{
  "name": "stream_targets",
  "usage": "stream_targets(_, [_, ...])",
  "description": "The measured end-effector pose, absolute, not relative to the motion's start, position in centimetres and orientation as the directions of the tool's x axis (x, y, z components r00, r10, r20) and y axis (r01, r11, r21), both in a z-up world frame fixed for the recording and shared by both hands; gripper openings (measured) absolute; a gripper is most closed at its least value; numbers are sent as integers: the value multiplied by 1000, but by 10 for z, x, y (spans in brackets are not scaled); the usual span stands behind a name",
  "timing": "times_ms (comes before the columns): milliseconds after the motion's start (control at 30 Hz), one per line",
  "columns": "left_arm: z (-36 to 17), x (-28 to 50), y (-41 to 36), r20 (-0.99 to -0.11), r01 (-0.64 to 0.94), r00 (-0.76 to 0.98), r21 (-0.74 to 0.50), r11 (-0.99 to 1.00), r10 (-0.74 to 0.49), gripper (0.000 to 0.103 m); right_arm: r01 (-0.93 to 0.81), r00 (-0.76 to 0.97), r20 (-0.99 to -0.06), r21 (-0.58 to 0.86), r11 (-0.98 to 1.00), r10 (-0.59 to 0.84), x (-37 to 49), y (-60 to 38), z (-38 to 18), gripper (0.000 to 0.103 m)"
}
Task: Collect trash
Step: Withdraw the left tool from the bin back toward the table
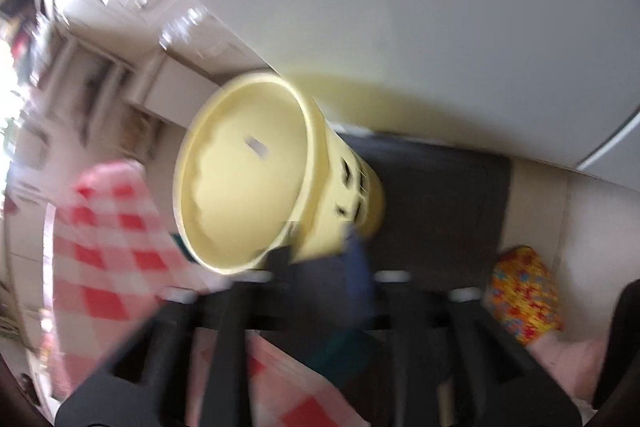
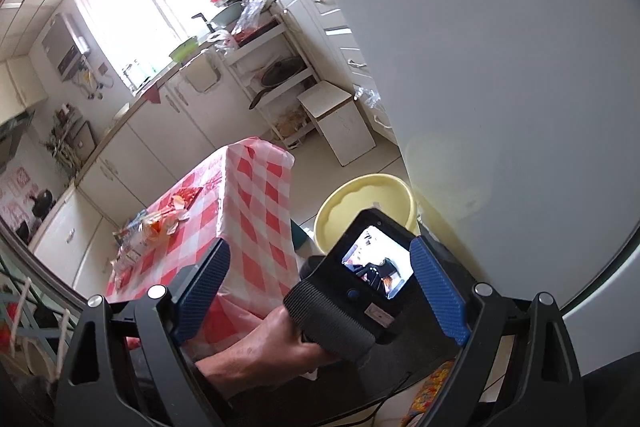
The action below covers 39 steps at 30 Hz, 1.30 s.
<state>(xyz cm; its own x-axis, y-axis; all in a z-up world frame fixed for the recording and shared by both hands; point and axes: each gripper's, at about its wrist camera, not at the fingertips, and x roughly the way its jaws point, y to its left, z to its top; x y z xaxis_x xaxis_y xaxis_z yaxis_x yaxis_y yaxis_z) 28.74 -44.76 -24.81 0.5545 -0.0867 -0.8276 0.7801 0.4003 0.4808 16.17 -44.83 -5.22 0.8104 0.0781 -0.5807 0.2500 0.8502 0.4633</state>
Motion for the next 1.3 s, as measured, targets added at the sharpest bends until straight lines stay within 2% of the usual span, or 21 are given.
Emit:
stream_targets(100, [-262,305,-454,-813,759,580,518,394,-50,56,238,803,-588,467,851,98,164,-445,-55,88])
stream_targets(267, [-300,330,-464,-852,788,523,486,379,5,56,243,796,-597,468,849,101,164,-447,-58,88])
stream_targets(300, [-309,330,-464,-857,795,516,484,365,13,52,248,795,-598,475,844,103,163,-449,-59,88])
stream_targets(367, [-330,331,-461,-854,801,519,505,322,47,31,252,794,-599,481,840,106,163,-450,-58,88])
stream_targets(400, [-333,332,-460,-841,794,539,528,301,51,23,251,793,-599,482,840,107,163,-451,-58,88])
stream_targets(533, [-333,336,-459,-884,852,463,465,241,68,19,245,796,-595,490,836,115,160,-451,-57,88])
stream_targets(667, [-330,325,-449,-938,910,336,346,228,82,15,243,804,-584,498,832,115,158,-453,-54,88])
stream_targets(900, [-314,267,-441,-971,953,237,236,192,17,12,228,812,-574,480,847,106,156,-448,-50,88])
stream_targets(1033, [-308,256,-438,-973,949,230,226,221,7,13,226,811,-578,452,863,91,159,-441,-48,88])
stream_targets(1133, [-281,261,-435,-964,929,259,231,289,-60,17,222,821,-567,427,876,68,160,-436,-43,88])
stream_targets(1167, [-268,260,-432,-958,922,272,232,311,-89,31,219,829,-556,419,881,58,159,-434,-40,88])
stream_targets(1200, [-256,258,-431,-951,914,287,235,331,-118,50,213,841,-539,409,887,47,157,-431,-37,88])
stream_targets(1300, [-195,261,-410,-904,879,345,219,423,-251,65,170,894,-448,337,926,-1,148,-411,-16,88])
